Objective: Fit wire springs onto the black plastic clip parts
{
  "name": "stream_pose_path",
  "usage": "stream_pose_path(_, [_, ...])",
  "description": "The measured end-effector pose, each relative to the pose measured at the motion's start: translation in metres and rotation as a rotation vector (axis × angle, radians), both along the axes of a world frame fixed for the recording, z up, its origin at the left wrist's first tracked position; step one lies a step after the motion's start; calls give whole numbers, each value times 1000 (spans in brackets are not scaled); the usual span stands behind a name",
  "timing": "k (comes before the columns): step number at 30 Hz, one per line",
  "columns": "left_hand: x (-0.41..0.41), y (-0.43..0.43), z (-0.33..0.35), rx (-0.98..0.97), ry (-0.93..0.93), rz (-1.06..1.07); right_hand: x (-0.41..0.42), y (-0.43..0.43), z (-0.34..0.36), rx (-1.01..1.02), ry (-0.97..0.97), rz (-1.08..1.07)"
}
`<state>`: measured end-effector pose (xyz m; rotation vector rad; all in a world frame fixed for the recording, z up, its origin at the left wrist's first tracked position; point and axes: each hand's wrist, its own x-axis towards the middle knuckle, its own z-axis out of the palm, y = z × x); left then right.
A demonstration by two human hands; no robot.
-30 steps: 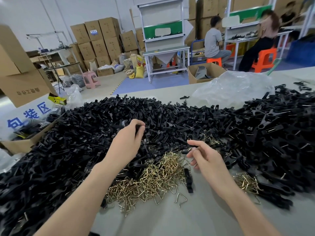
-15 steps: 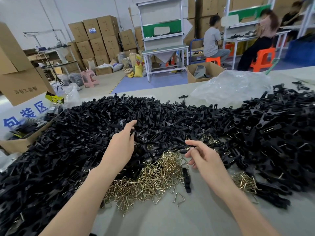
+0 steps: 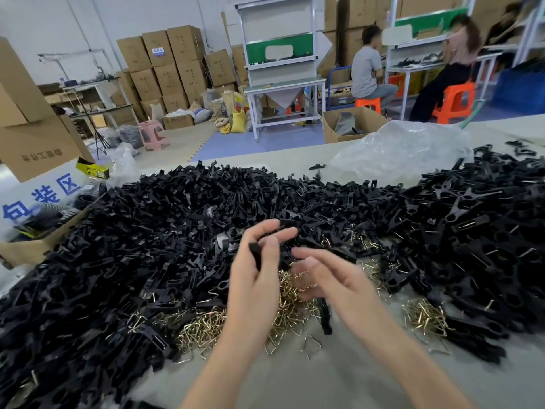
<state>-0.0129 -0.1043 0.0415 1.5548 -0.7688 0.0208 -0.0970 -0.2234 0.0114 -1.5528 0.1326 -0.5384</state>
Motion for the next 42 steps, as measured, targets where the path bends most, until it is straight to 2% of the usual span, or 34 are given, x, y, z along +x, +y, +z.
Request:
stream_pose_path(3, [-20,-12,-11,-26,64,-35,2,14,-3,8,46,113])
stream_pose_path(6, [-19,-13,-16,-25,28,33,4,11,-6,69,48,84])
stream_pose_path(9, [-11,-5,-20,-144,30,196,3,1,-7,182,27,21])
stream_pose_path(11, [-9,-1,-20,-204,127,257,3,-5,-8,183,33,-29])
stream_pose_path(14, [-7,-1,-22,-247,328,188,2,-10,-10,174,41,-99])
stream_pose_path(16, [-7,-3,-23,-270,390,114,3,-9,-11,136,47,-130])
stream_pose_path(20, [-12,-2,-28,-87,292,6,5,-5,-13,79,57,-194])
stream_pose_path(24, [-8,-3,-28,-76,232,3,4,-6,-12,-4,63,-208])
stream_pose_path(30, [-6,-3,-25,-165,323,-10,4,-9,-7,249,-2,-145])
stream_pose_path(39, [0,-1,-31,-156,412,-3,6,-15,-7,319,-14,-167])
stream_pose_path(42, [1,-2,-29,-225,475,-46,4,-14,-5,346,-18,-156])
